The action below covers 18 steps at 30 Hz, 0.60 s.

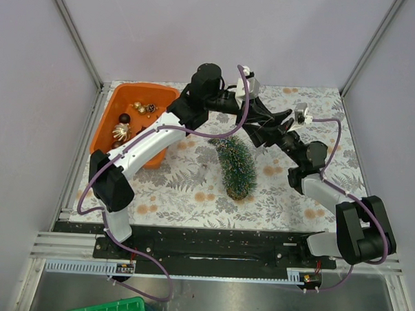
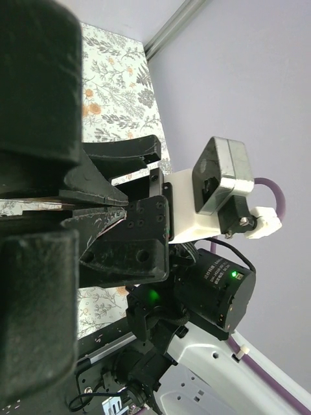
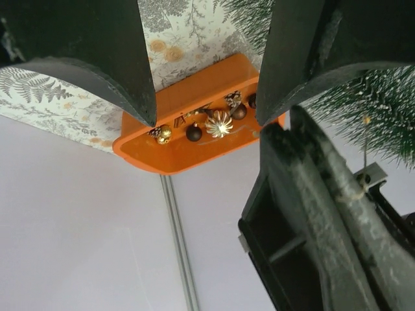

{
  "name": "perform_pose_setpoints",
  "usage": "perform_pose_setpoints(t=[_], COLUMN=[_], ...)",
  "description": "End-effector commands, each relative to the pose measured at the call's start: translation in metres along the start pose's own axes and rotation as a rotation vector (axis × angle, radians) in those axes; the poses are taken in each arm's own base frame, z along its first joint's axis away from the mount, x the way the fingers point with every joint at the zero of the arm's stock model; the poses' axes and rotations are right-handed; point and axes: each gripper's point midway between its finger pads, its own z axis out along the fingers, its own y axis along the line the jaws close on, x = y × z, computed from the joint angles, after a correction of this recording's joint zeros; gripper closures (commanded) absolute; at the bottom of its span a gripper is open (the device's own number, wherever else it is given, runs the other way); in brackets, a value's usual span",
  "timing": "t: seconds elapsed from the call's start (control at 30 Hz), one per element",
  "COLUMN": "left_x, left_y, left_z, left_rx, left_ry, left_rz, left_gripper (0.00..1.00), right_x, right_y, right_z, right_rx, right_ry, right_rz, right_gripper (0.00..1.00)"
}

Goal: Decorate the small christmas tree

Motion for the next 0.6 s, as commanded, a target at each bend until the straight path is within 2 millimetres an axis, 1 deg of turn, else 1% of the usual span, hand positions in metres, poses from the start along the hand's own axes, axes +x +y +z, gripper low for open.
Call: perform_pose_setpoints(t=[0.0, 0.1, 0.27, 0.43, 0.57], left_x=[-0.041, -0.043, -0.042, -0.039, -0.04], left_y=[-0.002, -0.001, -0.002, -0.001, -0.003], left_z=[-0.007, -0.007, -0.006, -0.004, -0.004], left_rx=[0.017, 0.016, 0.023, 0.014, 0.031], left_ry=[-0.061, -0.063, -0.064, -0.063, -0.067], left_rz=[0.091, 0.103, 0.095, 0.067, 0.07], left_gripper=[0.94, 0.94, 0.94, 0.94, 0.94], right_x=[-0.03, -0.033, -0.049, -0.071, -0.074], right_y=[0.036, 0.032, 0.03, 0.038, 0.041], right_z=[-0.002, -0.005, 0.005, 0.015, 0.018], right_rx=[-0.175, -0.143, -0.14, -0.174, -0.192], right_ry=[-0.107, -0.125, -0.17, -0.211, -0.211], right_rz=[-0.141, -0.137, -0.129, -0.143, -0.14], right_gripper=[0.3, 0.29, 0.29, 0.3, 0.33])
